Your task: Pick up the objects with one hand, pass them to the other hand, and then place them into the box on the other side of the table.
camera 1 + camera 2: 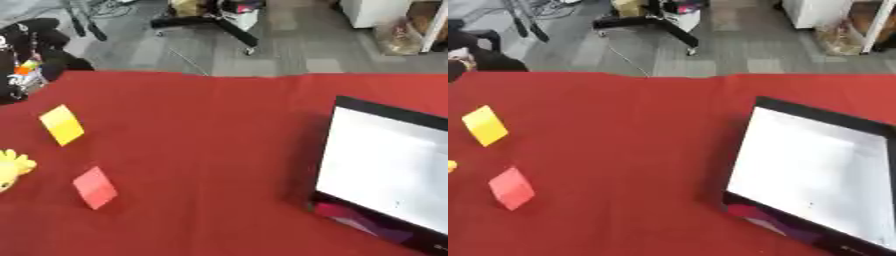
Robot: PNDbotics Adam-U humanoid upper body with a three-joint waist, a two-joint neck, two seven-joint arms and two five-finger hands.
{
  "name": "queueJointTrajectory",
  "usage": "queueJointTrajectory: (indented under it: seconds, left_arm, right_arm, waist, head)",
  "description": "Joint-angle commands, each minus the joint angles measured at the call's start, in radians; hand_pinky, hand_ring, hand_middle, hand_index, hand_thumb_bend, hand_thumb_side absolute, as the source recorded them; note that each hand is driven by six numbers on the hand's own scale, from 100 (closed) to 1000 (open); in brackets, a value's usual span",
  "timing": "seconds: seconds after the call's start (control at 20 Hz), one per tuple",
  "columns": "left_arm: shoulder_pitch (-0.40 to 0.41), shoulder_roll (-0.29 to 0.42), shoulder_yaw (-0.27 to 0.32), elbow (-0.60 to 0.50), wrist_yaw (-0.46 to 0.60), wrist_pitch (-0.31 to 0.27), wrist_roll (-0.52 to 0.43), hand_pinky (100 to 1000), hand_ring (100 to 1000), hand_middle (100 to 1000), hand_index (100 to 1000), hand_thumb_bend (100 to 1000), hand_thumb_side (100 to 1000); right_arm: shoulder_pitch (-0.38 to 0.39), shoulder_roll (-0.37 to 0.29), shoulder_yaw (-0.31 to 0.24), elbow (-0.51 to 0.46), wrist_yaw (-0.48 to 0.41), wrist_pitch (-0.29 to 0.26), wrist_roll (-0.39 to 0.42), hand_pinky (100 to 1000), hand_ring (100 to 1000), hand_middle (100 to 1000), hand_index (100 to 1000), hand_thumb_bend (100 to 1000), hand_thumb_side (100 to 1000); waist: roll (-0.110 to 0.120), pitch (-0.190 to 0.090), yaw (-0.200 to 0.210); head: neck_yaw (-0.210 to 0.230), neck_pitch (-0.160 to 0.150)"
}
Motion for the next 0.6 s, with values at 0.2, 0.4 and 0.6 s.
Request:
queueJointTrajectory:
  seconds: [0.2, 0.4, 0.6]
  left_arm:
    - [-0.123, 0.035, -0.019, 0.177, -0.153, -0.034, -0.155, 1000, 887, 761, 907, 563, 464]
    - [-0.174, 0.021, -0.015, 0.271, -0.242, -0.046, -0.218, 1000, 895, 770, 909, 610, 427]
    - [-0.194, 0.020, -0.007, 0.321, -0.306, -0.057, -0.226, 1000, 904, 782, 909, 668, 397]
  right_arm:
    - [-0.006, -0.042, 0.005, -0.006, 0.005, -0.017, 0.007, 911, 1000, 1000, 987, 100, 605]
    - [-0.003, -0.042, 0.005, -0.001, 0.006, -0.022, 0.008, 911, 1000, 1000, 987, 100, 609]
    - [0.003, -0.040, 0.003, 0.000, 0.008, -0.021, 0.008, 911, 1000, 1000, 988, 100, 618]
  waist:
    - [0.000, -0.002, -0.011]
    - [-0.002, -0.005, -0.019]
    - [0.003, -0.006, -0.021]
  head:
    - [-0.095, 0.095]
    - [-0.116, 0.128]
    - [-0.100, 0.125]
